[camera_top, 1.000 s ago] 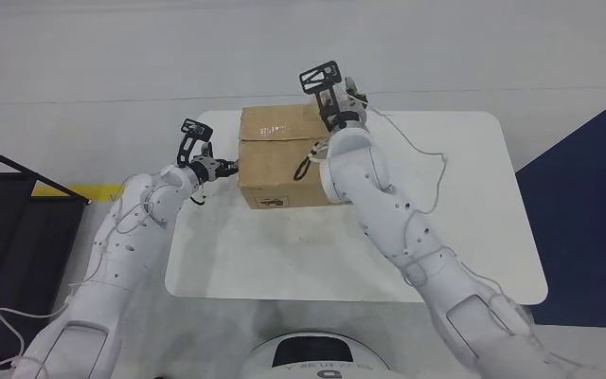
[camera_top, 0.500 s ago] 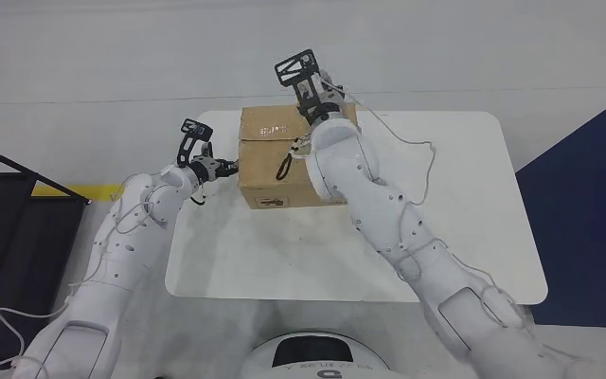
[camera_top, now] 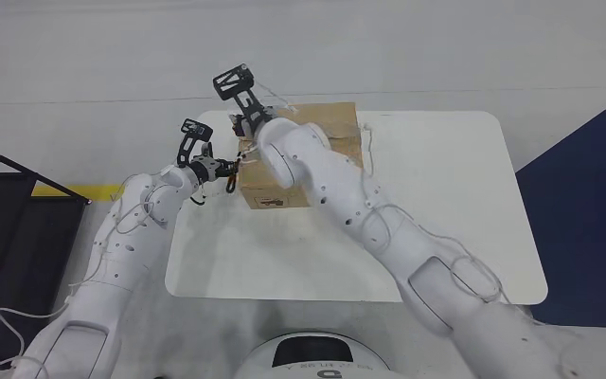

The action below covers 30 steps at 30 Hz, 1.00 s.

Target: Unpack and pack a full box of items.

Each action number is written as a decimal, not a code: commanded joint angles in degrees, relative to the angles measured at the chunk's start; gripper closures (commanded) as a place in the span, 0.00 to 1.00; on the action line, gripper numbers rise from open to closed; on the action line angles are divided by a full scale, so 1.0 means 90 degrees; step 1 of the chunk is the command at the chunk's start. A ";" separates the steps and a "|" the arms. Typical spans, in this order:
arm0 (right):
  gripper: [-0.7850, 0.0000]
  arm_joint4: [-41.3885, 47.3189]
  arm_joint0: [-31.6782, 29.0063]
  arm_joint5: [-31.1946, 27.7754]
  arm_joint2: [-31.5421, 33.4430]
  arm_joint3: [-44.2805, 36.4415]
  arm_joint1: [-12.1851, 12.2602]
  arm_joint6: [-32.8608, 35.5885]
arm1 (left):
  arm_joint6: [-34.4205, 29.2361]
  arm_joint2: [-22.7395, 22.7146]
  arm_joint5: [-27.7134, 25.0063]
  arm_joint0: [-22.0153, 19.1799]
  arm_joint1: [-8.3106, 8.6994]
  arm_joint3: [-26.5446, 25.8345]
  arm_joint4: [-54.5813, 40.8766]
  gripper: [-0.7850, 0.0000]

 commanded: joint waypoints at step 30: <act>0.00 0.0965 -0.0951 -0.0482 0.1362 -0.1298 -0.0065 -0.1267 | 0.0000 0.0000 0.0000 0.0000 0.0000 0.0000 0.0000 0.00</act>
